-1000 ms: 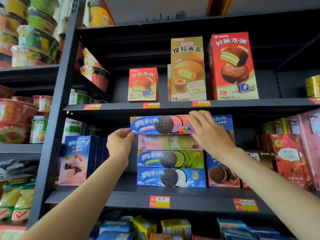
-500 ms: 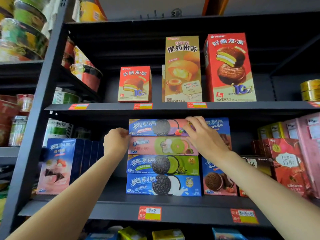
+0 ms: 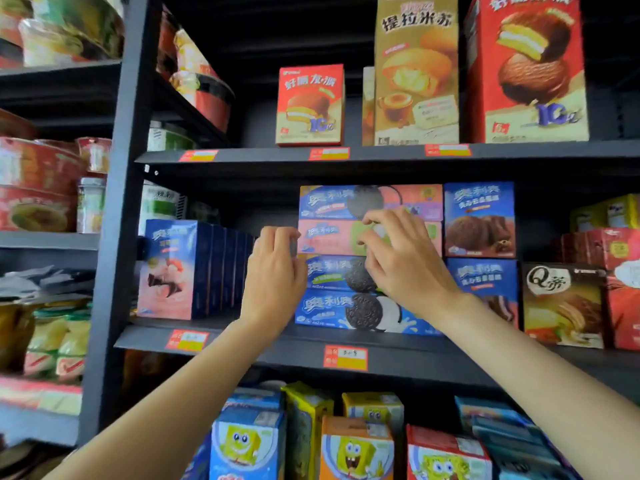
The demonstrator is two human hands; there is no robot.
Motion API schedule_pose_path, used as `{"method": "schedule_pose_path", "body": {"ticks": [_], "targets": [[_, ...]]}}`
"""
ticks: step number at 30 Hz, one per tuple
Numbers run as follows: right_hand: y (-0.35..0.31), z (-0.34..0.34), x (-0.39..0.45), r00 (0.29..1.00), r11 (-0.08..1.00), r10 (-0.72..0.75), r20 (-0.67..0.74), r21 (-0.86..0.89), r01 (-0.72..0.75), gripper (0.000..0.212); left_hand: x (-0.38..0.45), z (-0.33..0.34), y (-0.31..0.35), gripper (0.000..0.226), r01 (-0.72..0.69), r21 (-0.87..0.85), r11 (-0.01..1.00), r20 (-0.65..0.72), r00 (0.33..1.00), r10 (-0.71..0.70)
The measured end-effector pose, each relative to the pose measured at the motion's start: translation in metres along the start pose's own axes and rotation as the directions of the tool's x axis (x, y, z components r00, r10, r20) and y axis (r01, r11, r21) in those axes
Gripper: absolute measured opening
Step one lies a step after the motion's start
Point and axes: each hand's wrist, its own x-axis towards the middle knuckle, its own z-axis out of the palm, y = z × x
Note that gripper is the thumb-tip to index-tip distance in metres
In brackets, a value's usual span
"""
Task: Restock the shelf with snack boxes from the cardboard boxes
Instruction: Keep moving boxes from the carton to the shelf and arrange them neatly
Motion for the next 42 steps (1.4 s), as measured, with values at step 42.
{"method": "schedule_pose_path", "body": {"ticks": [42], "targets": [[-1.26, -0.008, -0.747, -0.101, 0.52, -0.851, 0.516, 0.797, -0.308, 0.048, -1.192, -0.371, -0.431, 0.059, 0.247, 0.941, 0.23, 0.335, -0.592, -0.733]]}}
